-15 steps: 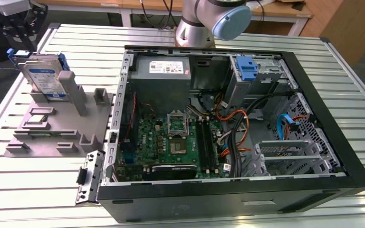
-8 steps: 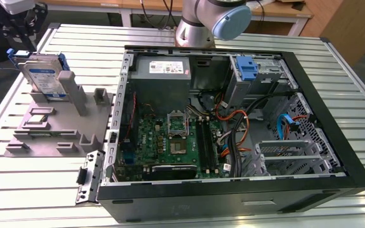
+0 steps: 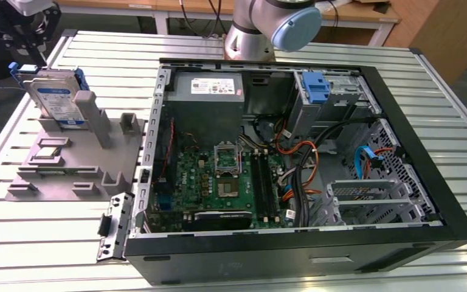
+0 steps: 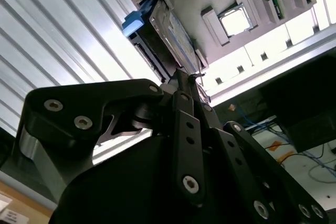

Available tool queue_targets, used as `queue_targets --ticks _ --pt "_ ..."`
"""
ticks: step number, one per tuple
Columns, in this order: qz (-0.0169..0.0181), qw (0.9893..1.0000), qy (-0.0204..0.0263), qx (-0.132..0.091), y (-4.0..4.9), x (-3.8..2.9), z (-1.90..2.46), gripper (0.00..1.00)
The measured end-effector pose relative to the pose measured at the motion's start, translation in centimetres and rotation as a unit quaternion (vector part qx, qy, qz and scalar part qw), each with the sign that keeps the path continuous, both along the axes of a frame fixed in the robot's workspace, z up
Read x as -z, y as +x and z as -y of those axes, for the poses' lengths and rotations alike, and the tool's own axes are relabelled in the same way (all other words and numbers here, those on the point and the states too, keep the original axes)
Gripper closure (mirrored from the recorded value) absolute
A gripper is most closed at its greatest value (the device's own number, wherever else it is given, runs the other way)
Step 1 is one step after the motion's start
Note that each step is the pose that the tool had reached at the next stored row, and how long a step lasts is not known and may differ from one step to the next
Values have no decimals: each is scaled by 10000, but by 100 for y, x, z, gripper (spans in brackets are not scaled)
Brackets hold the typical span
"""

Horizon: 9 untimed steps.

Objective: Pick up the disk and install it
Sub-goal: 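Pick up the disk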

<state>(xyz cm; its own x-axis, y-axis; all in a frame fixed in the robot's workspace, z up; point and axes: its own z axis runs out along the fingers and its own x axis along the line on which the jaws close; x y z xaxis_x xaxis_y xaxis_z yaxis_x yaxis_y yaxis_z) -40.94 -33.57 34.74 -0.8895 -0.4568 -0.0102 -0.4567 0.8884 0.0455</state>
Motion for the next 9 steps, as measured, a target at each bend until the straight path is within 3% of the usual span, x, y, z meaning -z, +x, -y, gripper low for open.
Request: queue_targets --ticks 2,9 --pt "0 9999 0 -131 0 0 0 89" --pt "0 9999 0 -147 0 0 0 89"
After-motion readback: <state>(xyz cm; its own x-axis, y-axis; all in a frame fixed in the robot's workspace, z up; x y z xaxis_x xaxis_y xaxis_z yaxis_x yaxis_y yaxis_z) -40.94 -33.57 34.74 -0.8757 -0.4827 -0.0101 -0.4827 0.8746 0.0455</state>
